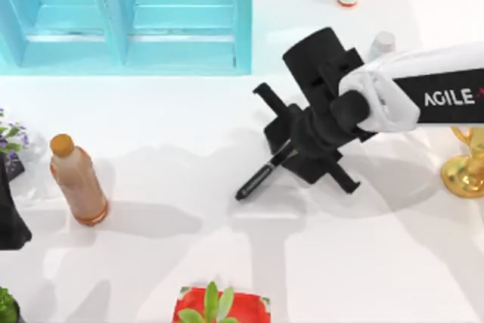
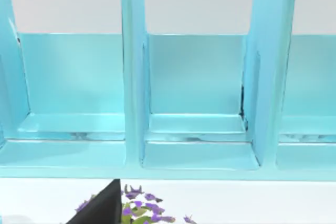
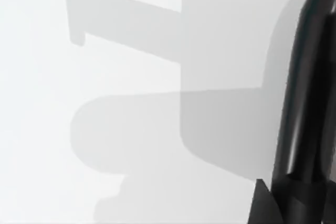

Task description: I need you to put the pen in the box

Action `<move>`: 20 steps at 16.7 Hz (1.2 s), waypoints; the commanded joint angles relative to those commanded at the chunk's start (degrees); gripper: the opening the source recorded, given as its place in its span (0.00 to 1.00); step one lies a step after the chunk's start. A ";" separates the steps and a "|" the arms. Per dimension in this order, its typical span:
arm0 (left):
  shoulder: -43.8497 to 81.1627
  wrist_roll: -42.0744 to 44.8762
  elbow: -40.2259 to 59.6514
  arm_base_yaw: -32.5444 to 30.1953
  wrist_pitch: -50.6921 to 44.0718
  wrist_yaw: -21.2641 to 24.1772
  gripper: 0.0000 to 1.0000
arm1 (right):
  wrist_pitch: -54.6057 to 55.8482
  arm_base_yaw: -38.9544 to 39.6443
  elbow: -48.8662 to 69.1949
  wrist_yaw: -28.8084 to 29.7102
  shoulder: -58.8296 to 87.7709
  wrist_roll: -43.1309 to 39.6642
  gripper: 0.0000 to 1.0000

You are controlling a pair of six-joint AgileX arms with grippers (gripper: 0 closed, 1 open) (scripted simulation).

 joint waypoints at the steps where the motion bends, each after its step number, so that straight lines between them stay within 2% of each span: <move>1: 0.00 0.00 0.00 0.00 0.00 0.00 1.00 | -0.76 0.11 0.51 -0.09 -0.26 -0.03 0.00; 10: 0.00 0.00 0.00 0.00 0.00 0.00 1.00 | -19.50 -0.13 11.48 -0.12 -7.83 -0.11 0.00; 16: 0.00 0.00 0.00 0.00 0.00 0.00 1.00 | -20.04 -0.12 11.92 -0.15 -8.05 -0.14 0.00; 20: 0.00 0.00 0.00 0.00 0.00 0.00 1.00 | -20.19 -6.11 15.82 -0.83 -11.56 -4.39 0.00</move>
